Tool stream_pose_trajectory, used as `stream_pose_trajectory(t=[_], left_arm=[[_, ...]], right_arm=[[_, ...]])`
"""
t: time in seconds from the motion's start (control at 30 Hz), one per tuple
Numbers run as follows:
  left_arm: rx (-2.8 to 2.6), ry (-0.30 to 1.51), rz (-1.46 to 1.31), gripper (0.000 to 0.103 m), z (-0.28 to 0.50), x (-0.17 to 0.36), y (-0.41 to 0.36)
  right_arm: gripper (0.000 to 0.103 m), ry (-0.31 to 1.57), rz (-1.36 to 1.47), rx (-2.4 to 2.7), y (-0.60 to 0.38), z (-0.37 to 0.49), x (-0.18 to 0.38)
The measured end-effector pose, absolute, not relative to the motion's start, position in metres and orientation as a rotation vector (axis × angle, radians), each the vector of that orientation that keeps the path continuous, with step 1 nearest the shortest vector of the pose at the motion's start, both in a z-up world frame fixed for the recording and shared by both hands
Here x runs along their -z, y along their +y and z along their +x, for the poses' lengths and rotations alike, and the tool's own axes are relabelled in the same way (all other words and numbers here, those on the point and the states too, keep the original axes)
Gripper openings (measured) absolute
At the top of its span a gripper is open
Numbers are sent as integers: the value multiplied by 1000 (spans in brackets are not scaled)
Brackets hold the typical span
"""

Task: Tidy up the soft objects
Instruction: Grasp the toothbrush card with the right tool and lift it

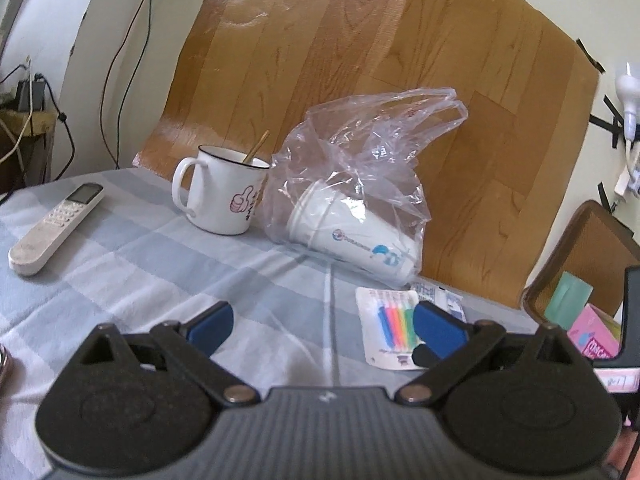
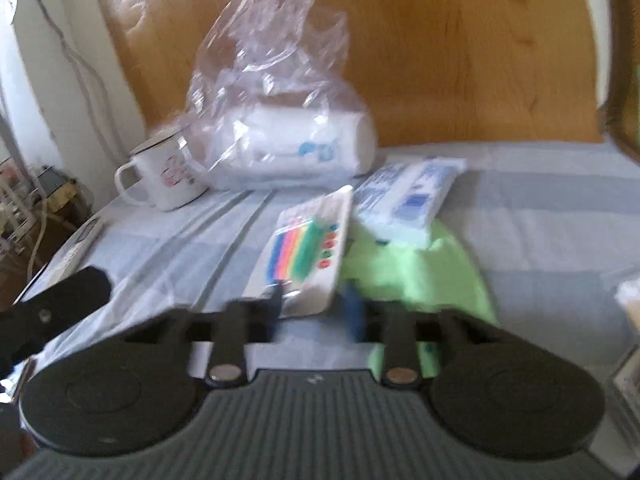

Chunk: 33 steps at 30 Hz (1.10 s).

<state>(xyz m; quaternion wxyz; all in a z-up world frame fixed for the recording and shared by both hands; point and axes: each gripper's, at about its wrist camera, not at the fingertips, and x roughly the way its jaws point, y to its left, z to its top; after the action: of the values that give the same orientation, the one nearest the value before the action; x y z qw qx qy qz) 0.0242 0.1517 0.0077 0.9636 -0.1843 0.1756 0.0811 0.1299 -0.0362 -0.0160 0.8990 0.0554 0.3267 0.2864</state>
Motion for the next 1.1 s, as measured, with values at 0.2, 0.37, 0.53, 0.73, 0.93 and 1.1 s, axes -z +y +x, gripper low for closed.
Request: stream_pose_trajectory(t=[0.2,0.37,0.53,0.73,0.93,1.1], left_arm=[[-169,354,-391,101,24,-7,155],[-168,356,-387,102,24,-7,155],[-162,359,-360,102,24,-8,151],[-147,387,-344,102,25,-7,149],[-143,400,-299,102,26,-7,141],[-150,408,-266,102,27,-8,135]], right_arm=[[13,679,136,-600,-38,124,15],[11,685,146,-639,-54,106,9],[11,687,117,-722,-83,64,1],[10,695,112,-761,-124,15,4],[10,671,130,-684,-164,-20,17],[13,647,154,-625,-185,-25,18]])
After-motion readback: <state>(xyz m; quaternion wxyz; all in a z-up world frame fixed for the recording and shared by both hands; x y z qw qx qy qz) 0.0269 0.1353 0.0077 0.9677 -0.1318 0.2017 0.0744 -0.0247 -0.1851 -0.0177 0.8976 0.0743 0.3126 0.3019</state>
